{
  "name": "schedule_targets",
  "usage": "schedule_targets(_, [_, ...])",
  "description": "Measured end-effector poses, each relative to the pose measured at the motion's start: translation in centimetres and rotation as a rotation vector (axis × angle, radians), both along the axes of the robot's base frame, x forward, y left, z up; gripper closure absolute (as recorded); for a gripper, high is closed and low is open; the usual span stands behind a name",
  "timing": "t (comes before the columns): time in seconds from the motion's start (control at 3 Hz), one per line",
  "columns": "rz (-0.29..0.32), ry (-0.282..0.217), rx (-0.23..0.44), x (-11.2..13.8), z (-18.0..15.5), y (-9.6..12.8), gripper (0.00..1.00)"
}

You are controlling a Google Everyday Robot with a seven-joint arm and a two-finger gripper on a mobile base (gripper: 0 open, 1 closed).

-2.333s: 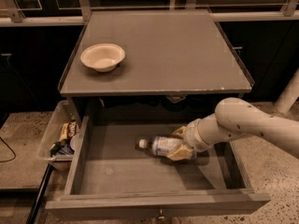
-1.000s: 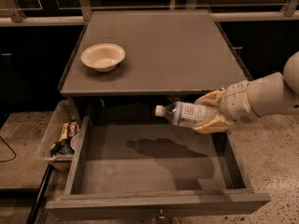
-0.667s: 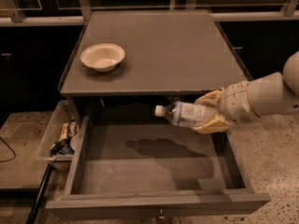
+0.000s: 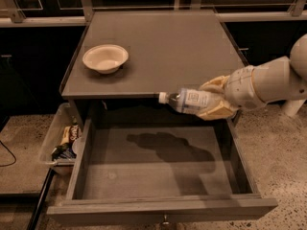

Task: Pick blue plastic bottle from top drawer and place on counter

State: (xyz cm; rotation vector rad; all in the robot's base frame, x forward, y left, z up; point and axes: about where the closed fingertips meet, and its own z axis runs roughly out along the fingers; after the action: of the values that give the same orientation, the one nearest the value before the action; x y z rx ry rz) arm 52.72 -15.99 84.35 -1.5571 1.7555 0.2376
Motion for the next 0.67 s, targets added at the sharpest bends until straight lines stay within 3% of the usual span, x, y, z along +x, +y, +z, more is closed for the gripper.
schedule_targets(0.67, [0.061, -0.092, 0.025, 9.6, 5.9, 0.5, 1.00])
